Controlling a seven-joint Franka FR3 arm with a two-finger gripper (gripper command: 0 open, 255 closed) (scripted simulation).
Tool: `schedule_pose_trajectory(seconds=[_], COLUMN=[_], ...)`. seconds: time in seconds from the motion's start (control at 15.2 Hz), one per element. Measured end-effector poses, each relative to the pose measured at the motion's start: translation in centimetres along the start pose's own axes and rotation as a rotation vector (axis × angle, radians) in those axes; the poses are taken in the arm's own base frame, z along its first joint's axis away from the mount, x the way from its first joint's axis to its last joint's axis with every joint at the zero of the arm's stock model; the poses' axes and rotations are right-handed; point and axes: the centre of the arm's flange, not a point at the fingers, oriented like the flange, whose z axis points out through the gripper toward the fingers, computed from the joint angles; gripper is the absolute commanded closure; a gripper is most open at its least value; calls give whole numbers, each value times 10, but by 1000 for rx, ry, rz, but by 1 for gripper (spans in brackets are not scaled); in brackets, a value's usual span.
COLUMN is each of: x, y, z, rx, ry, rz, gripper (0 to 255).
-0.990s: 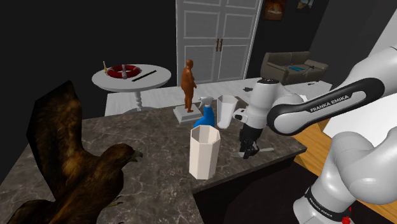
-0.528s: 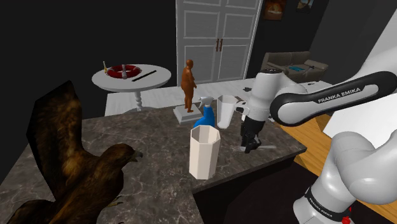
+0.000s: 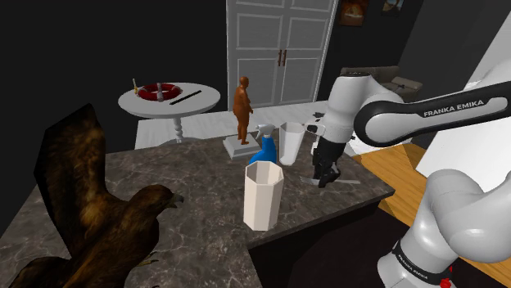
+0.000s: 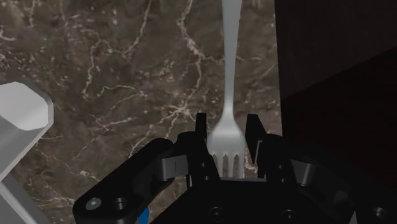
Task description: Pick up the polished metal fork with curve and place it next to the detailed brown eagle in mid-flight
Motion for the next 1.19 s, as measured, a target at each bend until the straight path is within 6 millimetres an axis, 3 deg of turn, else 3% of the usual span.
schedule_pose_trajectory(seconds=[1.19], x=[4], y=[-1], z=[-95], rx=[0], ry=[0], rz=[0], gripper=[255])
